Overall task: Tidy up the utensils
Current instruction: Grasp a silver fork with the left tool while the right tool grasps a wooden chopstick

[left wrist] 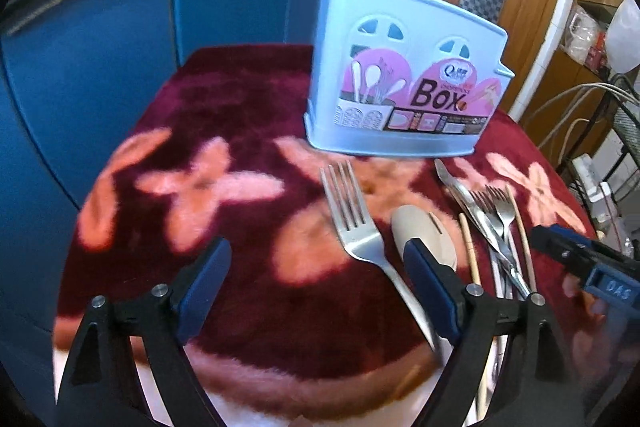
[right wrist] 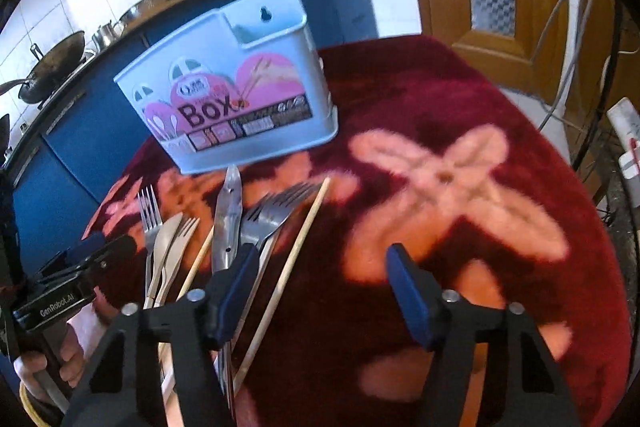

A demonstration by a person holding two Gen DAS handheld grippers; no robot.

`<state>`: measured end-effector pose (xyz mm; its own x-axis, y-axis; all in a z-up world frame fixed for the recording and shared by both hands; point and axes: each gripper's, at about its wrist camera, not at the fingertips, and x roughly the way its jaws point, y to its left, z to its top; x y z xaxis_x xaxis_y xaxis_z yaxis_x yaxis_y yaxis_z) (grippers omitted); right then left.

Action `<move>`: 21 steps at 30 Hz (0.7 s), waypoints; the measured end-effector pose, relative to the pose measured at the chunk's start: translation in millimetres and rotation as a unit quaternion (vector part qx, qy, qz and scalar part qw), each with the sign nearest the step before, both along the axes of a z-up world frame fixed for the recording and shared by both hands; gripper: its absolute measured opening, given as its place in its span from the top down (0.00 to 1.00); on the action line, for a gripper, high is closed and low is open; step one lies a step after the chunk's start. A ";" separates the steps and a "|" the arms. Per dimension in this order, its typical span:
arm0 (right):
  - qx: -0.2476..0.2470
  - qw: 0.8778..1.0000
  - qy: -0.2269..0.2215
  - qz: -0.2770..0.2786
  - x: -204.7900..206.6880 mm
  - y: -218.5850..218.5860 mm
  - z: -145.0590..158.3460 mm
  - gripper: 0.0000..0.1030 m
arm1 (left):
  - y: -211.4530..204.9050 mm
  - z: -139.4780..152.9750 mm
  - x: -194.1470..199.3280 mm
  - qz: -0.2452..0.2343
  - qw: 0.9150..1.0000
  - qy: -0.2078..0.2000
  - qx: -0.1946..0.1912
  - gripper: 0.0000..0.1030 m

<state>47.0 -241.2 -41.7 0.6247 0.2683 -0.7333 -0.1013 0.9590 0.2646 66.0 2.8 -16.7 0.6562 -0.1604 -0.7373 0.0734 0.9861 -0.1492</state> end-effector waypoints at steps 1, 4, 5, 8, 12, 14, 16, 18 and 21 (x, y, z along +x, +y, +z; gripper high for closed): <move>-0.005 1.000 0.001 0.002 1.9 1.8 -0.4 0.40 | 0.0 -0.9 3.4 -0.002 1.000 0.006 -0.004 0.15; -0.018 1.000 0.007 0.008 9.3 6.4 -0.7 0.52 | -0.1 -1.8 13.3 -0.005 1.000 0.017 -0.003 0.26; -0.019 1.000 0.011 0.011 12.1 7.6 -1.1 0.55 | 0.0 -3.0 17.7 -0.006 1.000 0.023 -0.004 0.30; -0.026 0.999 0.018 0.014 20.4 11.7 -2.6 0.63 | 1.2 -5.2 25.7 -0.008 0.999 0.030 -0.007 0.38; -0.033 0.999 0.023 0.017 29.7 13.0 -2.3 0.80 | -0.1 -7.1 36.0 -0.022 0.999 0.040 -0.027 0.47; -0.032 0.999 0.026 0.021 34.7 13.8 -2.7 0.86 | -0.3 -9.2 41.4 -0.029 0.997 0.048 -0.044 0.48; -0.036 0.999 0.026 0.025 38.8 15.1 -2.3 0.90 | -0.8 -9.2 44.5 -0.038 0.996 0.050 -0.055 0.54; -0.042 0.999 0.023 0.025 42.6 16.2 -2.3 0.92 | -0.8 -9.7 48.0 -0.047 0.995 0.052 -0.065 0.66; -0.055 0.998 0.020 0.024 50.2 15.8 -1.3 0.94 | 1.0 -11.2 52.6 -0.062 0.992 0.059 -0.089 0.79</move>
